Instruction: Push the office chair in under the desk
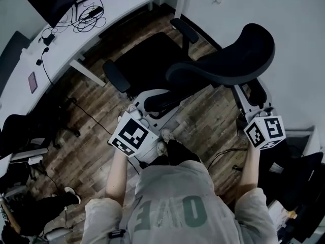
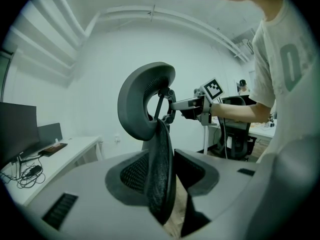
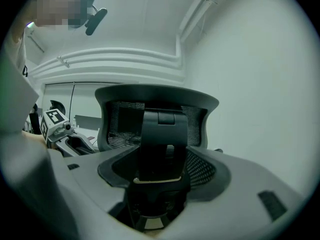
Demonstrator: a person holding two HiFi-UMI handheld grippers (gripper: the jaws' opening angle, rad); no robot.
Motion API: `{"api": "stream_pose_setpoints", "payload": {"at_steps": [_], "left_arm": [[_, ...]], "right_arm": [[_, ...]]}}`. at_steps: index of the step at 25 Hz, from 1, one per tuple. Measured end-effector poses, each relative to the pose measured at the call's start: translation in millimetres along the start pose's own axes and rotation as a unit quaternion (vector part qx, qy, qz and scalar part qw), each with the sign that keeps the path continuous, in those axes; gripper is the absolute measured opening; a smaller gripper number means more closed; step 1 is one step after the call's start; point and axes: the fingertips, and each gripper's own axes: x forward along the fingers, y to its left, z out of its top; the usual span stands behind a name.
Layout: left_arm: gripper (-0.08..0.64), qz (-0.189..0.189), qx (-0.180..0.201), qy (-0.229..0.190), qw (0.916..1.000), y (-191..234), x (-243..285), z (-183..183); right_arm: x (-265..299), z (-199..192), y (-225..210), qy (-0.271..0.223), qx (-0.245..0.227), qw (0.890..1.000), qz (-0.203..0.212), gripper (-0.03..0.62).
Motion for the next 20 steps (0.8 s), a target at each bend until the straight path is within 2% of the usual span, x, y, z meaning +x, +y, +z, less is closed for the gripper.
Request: {"api": "stream_pose_setpoints", "payload": {"at_steps": [6, 15, 20], "left_arm": [[0.178, 0.013, -0.020, -0.014, 0.9996, 56, 7, -1], [0.175, 0.054, -0.026, 0.010, 0.9982, 128, 18, -9], [0.175, 0.075, -0.027, 0.022, 0.9965, 168, 23, -12]], "right_arm": [[62, 8, -5, -0.014, 0.002, 1.000, 0.020, 0.290], [144, 17, -8, -0.016, 0.002, 1.000, 0.024, 0.288], [186, 23, -10, -0.031, 0.002, 0.999, 0.041, 0.288]]}}
